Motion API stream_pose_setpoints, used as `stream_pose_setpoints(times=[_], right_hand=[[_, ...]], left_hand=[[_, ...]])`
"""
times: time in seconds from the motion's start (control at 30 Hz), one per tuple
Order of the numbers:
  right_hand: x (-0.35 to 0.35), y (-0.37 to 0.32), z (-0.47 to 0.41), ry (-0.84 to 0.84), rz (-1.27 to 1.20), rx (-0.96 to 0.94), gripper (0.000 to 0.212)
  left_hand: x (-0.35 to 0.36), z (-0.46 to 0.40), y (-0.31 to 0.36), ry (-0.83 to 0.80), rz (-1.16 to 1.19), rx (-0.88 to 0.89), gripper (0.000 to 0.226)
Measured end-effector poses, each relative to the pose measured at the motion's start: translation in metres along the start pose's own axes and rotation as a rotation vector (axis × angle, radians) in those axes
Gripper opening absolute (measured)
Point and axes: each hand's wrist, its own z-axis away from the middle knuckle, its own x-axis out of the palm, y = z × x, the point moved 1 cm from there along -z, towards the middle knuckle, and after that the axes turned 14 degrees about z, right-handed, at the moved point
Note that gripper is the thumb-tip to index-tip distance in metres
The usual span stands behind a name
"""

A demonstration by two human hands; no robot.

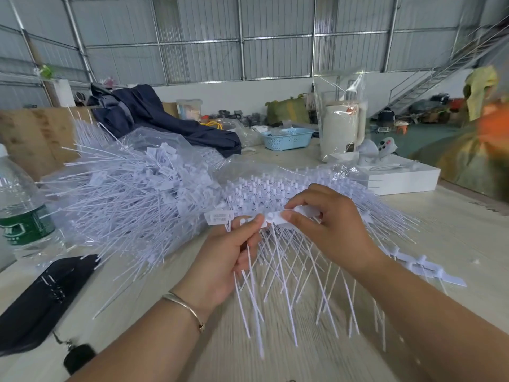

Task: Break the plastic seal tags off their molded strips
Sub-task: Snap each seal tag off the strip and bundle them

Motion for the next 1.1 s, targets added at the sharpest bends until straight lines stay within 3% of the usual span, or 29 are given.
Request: stream_pose_setpoints(times=[0.17, 0.37, 0.57, 0.73, 0.8, 0.93, 1.03, 1.1], right_hand=[[-0.002, 0.004, -0.003, -0.132, -0.274, 0.129, 0.003], [-0.010, 0.002, -0.006, -0.233, -0.513, 0.244, 0.013], [-0.011, -0.005, -0.004, -0.372, -0.453, 0.242, 0.016], [-0.006, -0.007, -0.002, -0.429, -0.279, 0.174, 0.019], [-0.010, -0.002, -0.004, -0.376, -0.320, 0.189, 0.016], [-0.016, 0.005, -0.006, -0.281, -0.341, 0.166, 0.011], [-0.010, 0.003, -0.003, -0.306, -0.332, 0.162, 0.012], [-0.006, 0.002, -0.002, -0.302, -0.270, 0.128, 0.003]], left_hand=[[0.000, -0.001, 0.000, -0.013, -0.011, -0.059, 0.019], [0.003, -0.001, 0.003, -0.126, 0.010, -0.198, 0.015], [0.002, 0.000, 0.001, -0.124, -0.279, -0.262, 0.034], [0.006, 0.003, 0.003, -0.132, -0.520, -0.246, 0.030], [0.002, 0.003, 0.007, -0.153, -0.458, -0.299, 0.033], [0.000, 0.003, 0.009, -0.226, -0.071, -0.371, 0.036], [0.004, 0.002, -0.001, -0.123, -0.010, -0.321, 0.042], [0.006, 0.001, -0.005, -0.054, 0.060, -0.329, 0.031]])
